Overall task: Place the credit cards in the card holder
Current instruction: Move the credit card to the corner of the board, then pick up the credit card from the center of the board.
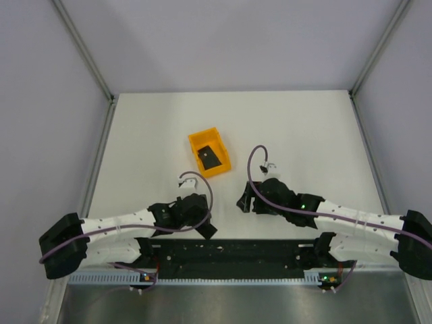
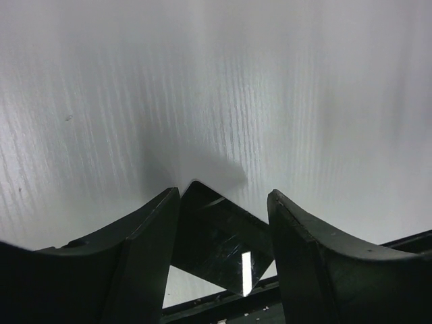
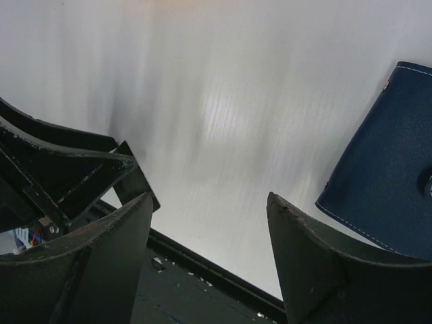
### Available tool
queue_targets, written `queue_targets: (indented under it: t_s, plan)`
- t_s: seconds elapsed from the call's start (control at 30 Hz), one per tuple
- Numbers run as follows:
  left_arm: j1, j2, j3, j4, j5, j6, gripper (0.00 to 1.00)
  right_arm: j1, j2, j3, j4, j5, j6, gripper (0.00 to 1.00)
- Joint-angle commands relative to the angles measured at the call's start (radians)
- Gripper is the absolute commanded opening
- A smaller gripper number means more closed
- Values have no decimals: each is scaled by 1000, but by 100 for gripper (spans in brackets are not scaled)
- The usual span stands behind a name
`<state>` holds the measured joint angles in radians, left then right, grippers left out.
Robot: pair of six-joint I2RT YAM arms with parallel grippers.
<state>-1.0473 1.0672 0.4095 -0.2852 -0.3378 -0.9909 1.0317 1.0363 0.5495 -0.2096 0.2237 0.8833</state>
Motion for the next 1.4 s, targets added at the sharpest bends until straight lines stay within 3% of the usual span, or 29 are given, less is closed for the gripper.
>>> queue_targets:
  t_s: [0.0,0.3,0.57,0.8,1.37]
  plan:
    - [-22,-9,-55,-26,62,-14,61,13,-25,-5,15,14,3,69]
    - [-54,-10,-67,10,75,-14,59,13,-32,-36,35,-49,26,69]
    - [-63,14,-60,47,82,8,59,16,-33,-103,200,-245,75,65]
    - [-65,25,-55,70,77,26,59,88,-22,-167,301,-299,187,65]
    - [-65,27,-58,116,117,64,59,254,203,-252,570,-228,428,61]
